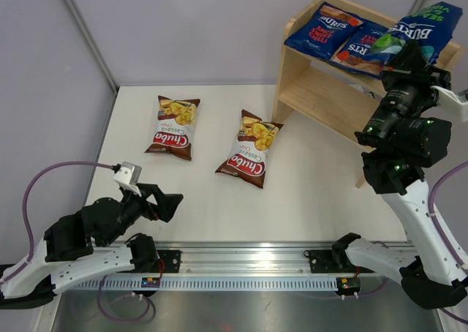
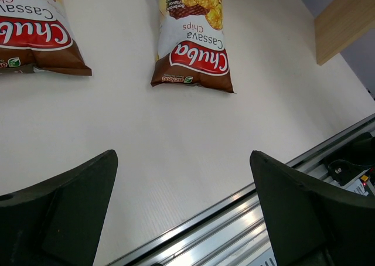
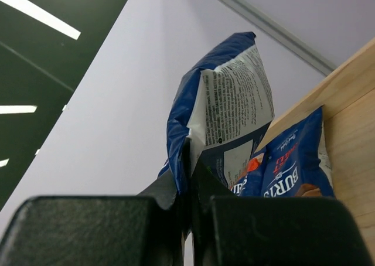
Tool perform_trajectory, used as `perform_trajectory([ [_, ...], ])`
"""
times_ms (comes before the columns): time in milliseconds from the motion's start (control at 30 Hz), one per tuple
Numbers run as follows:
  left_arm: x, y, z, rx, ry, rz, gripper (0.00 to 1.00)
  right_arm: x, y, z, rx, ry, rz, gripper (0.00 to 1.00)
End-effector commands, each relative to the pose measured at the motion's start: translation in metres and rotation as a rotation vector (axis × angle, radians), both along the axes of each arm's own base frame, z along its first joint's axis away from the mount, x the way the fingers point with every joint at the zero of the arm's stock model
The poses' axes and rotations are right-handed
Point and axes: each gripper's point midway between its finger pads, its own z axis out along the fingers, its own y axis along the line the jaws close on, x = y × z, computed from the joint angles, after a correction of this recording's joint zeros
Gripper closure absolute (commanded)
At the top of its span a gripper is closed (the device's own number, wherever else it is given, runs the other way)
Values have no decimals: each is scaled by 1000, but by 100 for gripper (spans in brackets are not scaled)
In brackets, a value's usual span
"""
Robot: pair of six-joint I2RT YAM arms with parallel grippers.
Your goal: Place and organize the chips bags onto the shelf
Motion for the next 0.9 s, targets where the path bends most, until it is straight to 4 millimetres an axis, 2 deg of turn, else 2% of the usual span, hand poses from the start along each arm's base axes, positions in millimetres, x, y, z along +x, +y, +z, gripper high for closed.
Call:
perform_trajectory([
  [0,-2,-6,9,-48,-27,-31,1,-7,-31,5,120,-44,-46,100],
  [67,-3,-8,9,-44,-25,-42,1,-5,-33,7,121,-66,-30,100],
  [167,-3,-9,9,-40,-25,-49,1,4,-42,-4,125,-51,-47,100],
  [200,-4,-9,9,-39,-24,-52,1,8,-38,-8,135,-43,-26,100],
  [233,-4,-8,9,-42,-25,-50,1,10,-44,-11,138,-44,-35,100],
  [533,-10,-3,17,-105,-48,-79,1,41,-54,-44,184,-31,35,100],
  [567,-11,-3,17,-109,-50,-82,1,43,-62,-48,210,-40,25,100],
  [767,-13,-4,19,-115,-54,-98,1,49,-65,-61,258,-47,71,100],
  [867,-15,-5,20,-120,-58,-113,1,58,-56,-68,279,-31,133,100],
])
